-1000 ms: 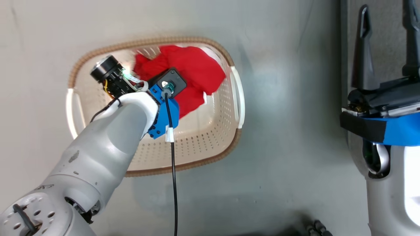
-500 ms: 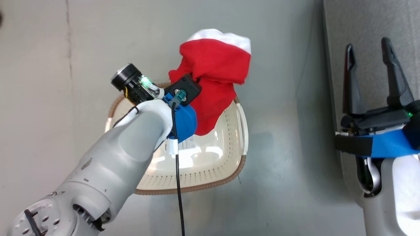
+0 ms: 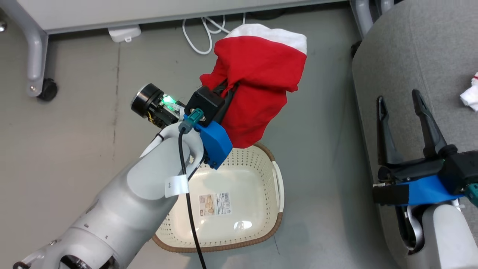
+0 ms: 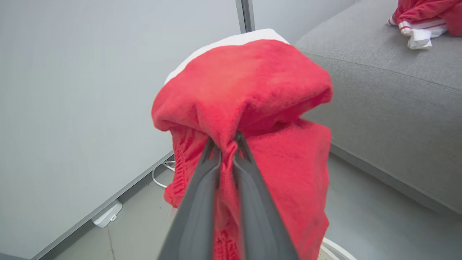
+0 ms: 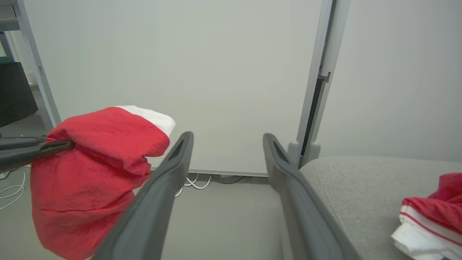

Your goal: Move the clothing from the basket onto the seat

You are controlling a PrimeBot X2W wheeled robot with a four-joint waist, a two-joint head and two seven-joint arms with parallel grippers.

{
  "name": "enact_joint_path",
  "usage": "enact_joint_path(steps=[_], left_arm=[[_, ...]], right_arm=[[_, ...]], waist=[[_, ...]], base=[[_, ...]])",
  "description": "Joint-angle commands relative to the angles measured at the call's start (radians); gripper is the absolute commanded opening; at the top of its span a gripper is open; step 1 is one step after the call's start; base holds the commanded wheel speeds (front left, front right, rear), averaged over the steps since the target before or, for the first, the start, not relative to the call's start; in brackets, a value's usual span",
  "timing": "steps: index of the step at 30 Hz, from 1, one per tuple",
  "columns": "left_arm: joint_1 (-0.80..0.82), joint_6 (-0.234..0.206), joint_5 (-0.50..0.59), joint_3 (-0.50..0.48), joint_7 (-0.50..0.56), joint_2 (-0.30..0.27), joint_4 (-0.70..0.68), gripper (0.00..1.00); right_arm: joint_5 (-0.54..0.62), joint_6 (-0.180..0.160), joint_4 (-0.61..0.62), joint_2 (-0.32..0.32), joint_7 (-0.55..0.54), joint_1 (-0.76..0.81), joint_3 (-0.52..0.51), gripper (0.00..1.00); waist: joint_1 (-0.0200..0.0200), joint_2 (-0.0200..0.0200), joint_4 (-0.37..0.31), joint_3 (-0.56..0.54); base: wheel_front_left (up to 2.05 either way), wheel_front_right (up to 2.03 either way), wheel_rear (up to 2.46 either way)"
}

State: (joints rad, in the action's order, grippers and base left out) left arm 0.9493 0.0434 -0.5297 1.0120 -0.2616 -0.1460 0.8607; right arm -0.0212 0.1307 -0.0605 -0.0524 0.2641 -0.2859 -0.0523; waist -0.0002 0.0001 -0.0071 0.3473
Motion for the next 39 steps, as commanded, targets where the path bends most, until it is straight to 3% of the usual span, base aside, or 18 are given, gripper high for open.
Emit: enact_joint_path(steps=[1,10,20,31,39], left_arm=[[-0.011,-0.005,0.002,-0.006,-0.005,-0.005,-0.007,0.0],[-0.13,-0.031,0.024,-0.085,-0.005,-0.028,-0.124,0.0],[-0.252,-0.043,0.034,-0.109,-0.005,-0.043,-0.205,0.0],[-0.27,-0.054,0.039,-0.108,-0.005,-0.053,-0.255,0.0],[-0.243,-0.059,0.046,-0.1,-0.004,-0.052,-0.283,0.0]], right_arm=[[-0.006,0.0,-0.004,-0.001,0.0,0.022,0.001,1.0],[-0.014,0.0,-0.035,-0.001,0.0,0.106,0.013,1.0],[-0.029,0.0,-0.054,0.001,0.001,0.191,0.03,1.0],[-0.043,0.0,-0.065,0.001,0.0,0.193,0.063,1.0],[-0.06,0.0,-0.095,-0.018,0.001,0.108,0.171,1.0]], waist=[[0.0002,-0.0001,0.004,-0.039],[0.0002,-0.0001,0.006,-0.17],[0.0002,-0.0001,0.017,-0.275],[0.0002,-0.0001,0.035,-0.288],[0.0002,-0.0001,0.051,-0.268]], base=[[0.0,0.0,0.0],[0.0,0.0,0.0],[0.0,0.0,0.0],[0.0,0.0,0.0],[0.0,0.0,0.0]])
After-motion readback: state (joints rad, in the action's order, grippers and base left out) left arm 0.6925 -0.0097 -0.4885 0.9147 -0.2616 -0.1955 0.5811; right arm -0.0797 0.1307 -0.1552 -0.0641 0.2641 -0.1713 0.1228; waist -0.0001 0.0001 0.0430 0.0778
